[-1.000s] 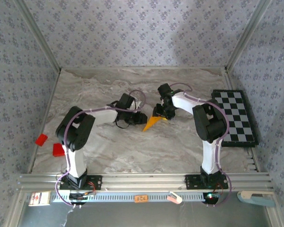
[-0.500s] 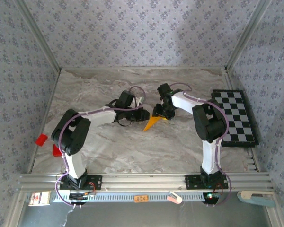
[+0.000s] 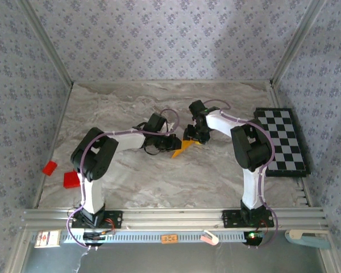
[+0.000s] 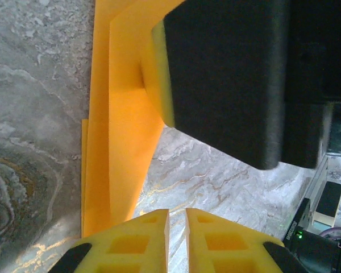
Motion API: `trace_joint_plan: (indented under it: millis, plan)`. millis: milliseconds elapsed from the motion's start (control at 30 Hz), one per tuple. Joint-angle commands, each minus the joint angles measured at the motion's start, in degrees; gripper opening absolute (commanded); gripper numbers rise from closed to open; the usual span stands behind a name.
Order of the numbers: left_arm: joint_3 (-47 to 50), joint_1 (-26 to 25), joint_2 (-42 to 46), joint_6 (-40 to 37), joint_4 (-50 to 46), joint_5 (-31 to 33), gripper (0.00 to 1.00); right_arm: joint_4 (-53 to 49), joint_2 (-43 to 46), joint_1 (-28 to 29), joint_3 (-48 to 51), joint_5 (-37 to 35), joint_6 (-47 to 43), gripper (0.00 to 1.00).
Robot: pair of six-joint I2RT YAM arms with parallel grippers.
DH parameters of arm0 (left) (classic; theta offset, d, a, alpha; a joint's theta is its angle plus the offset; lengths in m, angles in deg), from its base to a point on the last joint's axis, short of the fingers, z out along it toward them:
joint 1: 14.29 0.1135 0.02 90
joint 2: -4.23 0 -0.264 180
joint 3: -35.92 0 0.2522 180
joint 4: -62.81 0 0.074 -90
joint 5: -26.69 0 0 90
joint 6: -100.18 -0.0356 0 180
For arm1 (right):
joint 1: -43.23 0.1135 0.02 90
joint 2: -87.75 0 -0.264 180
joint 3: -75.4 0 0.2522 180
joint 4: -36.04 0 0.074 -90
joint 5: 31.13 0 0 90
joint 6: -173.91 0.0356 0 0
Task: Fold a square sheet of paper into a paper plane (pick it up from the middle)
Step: Fold the wing for the fifth time at the center of the table.
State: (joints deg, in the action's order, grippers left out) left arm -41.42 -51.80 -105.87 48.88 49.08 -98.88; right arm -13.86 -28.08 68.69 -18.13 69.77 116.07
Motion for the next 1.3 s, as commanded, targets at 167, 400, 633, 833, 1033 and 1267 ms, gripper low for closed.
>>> trace_joint_plan:
  millis: [167, 400, 633, 833, 1033, 1267]
  plan:
    - [-2.08, -0.23, -2.2, -0.2, -1.5, -1.39, 0.14, -0.95, -6.25, 0.07, 2.56, -4.83, 0.36, 0.54]
    - [-1.82, -0.36, -2.65, -0.58, -2.05, -1.33, 0.13, -1.14, -6.68, 0.28, 2.3, -4.96, 0.35, 0.54]
    - [-1.94, -0.49, -3.26, -0.59, -2.17, -1.11, 0.11, -1.32, -6.86, 0.32, 2.33, -5.09, 0.28, 0.53]
    - [-2.03, -1.14, -3.5, -0.3, -2.05, -0.2, 0.09, -1.54, -7.13, 0.39, 2.32, -5.13, 0.27, 0.54]
    - [-2.35, -1.23, -3.8, -1.32, -3.84, 1.53, 0.08, -1.65, -7.3, 0.46, 2.33, -5.2, 0.27, 0.54]
    - [-2.55, -1.24, -4.55, -1.37, -4.16, 1.65, 0.08, -1.58, -7.38, 0.4, 2.41, -5.27, 0.36, 0.54]
